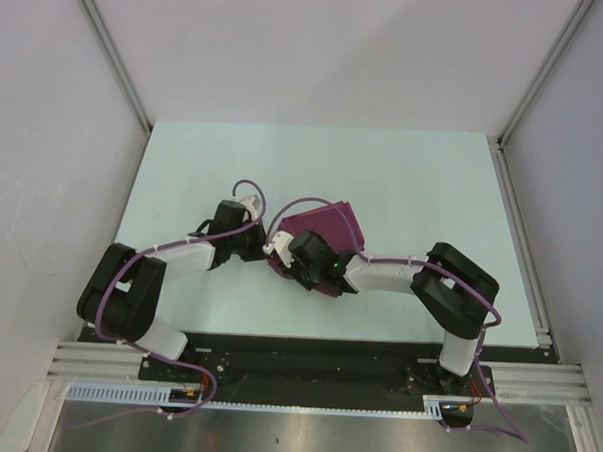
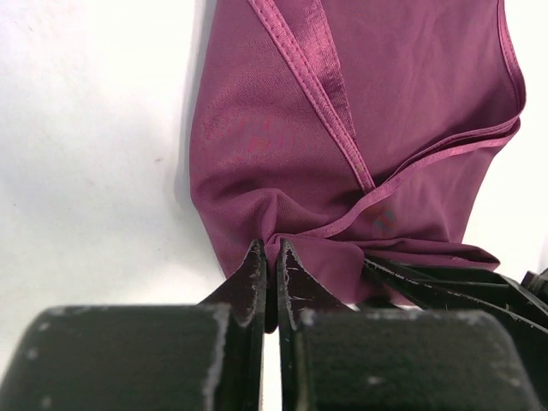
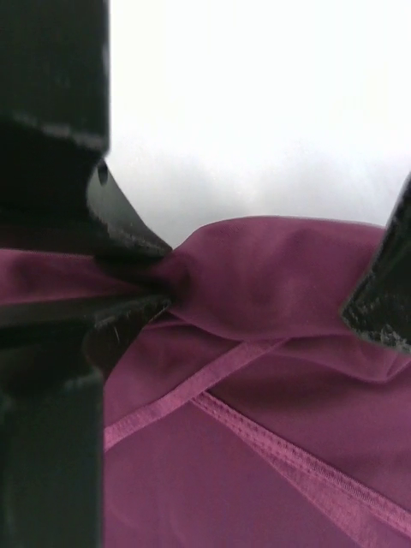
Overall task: Fold the napkin, place the utensils inside, and roll it up
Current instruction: Roll the napkin with the utensil
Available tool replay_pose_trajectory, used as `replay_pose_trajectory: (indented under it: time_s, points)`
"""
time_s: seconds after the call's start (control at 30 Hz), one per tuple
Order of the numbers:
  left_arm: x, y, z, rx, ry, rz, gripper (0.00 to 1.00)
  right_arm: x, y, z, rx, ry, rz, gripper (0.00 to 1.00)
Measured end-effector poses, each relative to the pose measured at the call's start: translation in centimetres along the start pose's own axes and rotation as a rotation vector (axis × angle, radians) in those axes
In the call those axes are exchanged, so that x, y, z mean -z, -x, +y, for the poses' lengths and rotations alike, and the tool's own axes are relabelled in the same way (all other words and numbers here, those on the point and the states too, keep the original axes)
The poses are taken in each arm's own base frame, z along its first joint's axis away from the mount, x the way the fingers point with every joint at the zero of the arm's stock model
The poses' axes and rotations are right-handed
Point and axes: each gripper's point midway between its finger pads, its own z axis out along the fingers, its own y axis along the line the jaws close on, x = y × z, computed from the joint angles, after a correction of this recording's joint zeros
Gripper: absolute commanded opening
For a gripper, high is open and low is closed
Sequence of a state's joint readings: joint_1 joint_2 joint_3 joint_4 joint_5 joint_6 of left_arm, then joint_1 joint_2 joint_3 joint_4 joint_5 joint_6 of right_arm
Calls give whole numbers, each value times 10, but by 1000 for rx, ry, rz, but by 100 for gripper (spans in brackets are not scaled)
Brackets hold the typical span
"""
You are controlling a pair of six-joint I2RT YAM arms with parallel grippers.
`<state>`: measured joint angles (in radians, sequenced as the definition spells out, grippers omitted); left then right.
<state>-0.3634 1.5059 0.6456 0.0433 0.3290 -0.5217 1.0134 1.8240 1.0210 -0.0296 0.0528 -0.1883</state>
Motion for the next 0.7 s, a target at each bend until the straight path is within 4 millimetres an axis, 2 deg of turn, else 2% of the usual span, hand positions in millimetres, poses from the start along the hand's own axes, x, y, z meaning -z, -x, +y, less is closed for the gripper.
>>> replay_pose_trajectory:
  time_s: [0.03, 0.1, 0.13, 0.17, 0.23, 0.27, 0.37, 0.5, 0.7]
  points:
    - [0, 0, 0, 0, 0, -1, 11, 0, 0, -2, -3, -2, 2, 12]
    - [0, 1, 0, 0, -1, -3, 23, 0, 0, -2, -7, 10, 2, 2]
    - [1, 2, -1, -2, -2, -7, 28, 0, 1, -2, -16, 20, 2, 0]
    - [2, 3, -1, -2, -3, -14, 40, 0, 0, -2, -25, 31, 2, 0]
    - [6, 9, -4, -12, -9, -34, 51, 0, 0, -1, -46, 62, 1, 0]
    - [9, 13, -7, -12, -13, -50, 61, 1, 1, -1, -61, 82, -2, 0]
    - [22, 29, -13, -23, -20, -121, 73, 2, 1, 2, -118, 162, -14, 0]
    - [40, 45, -13, -35, -7, -225, 76, 8, -2, 10, -233, 323, -26, 0]
    - [56, 34, -6, -56, -10, -301, 77, 16, -9, 24, -375, 530, 3, 0]
